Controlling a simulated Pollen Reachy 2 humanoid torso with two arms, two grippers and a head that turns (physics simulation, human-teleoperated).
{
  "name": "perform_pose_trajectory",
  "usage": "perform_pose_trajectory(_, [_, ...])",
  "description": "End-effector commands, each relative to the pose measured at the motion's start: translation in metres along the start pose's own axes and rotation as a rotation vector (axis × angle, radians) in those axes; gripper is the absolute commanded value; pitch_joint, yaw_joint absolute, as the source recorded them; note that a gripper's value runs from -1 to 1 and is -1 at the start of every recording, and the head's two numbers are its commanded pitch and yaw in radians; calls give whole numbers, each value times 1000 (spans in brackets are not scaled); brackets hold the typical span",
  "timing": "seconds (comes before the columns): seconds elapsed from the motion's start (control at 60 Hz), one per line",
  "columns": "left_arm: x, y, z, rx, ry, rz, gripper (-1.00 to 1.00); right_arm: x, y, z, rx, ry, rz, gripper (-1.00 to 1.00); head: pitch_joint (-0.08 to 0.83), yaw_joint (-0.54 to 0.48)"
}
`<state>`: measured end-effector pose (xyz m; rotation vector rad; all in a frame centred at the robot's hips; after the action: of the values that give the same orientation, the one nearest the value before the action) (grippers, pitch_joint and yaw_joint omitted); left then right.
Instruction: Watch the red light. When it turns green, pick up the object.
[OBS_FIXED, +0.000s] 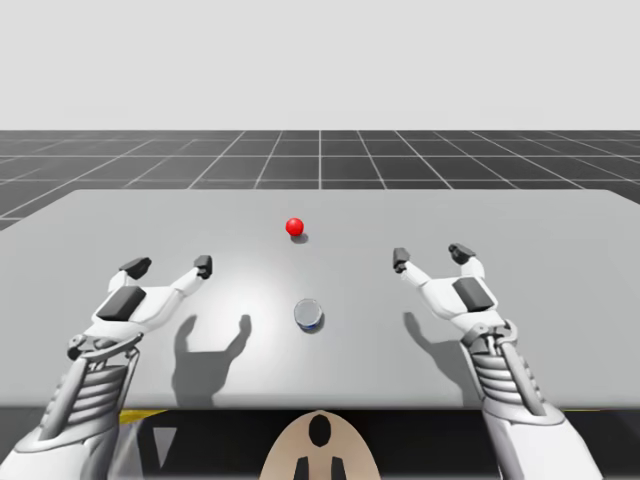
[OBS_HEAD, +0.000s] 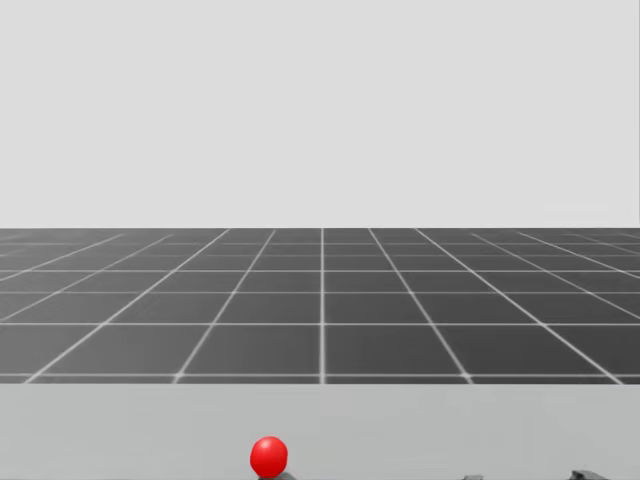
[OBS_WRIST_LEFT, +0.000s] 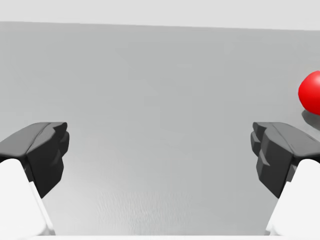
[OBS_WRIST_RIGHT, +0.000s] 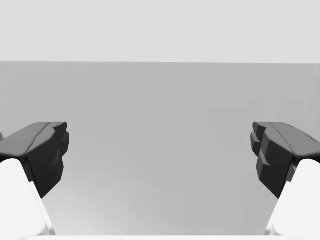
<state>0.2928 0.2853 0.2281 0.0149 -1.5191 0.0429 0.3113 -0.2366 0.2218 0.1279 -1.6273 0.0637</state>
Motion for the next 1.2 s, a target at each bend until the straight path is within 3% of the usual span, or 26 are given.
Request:
perform_pose_trajectory(0.017, [1,3,1,6,21,19,-1000,-1,5,2,-29,1,-58,-1000,1,5])
perform_pose_trajectory(0.167, [1,3,2,6,21,20,-1000,1,6,2,-16,8,-37,-1000,35,3])
perform_pose_trajectory(0.533, [1,3,1,11,14,11,-1000,-1,5,0,-34,10,-10,-1000,304,54])
perform_pose_trajectory(0.817, [0,3,1,11,12,0,-1000,-2,5,0,-28,15,2,-1000,440,124])
perform_pose_trajectory(1.2, [-1,4,1,9,13,-1,-1000,-2,7,1,-21,17,10,-1000,443,124])
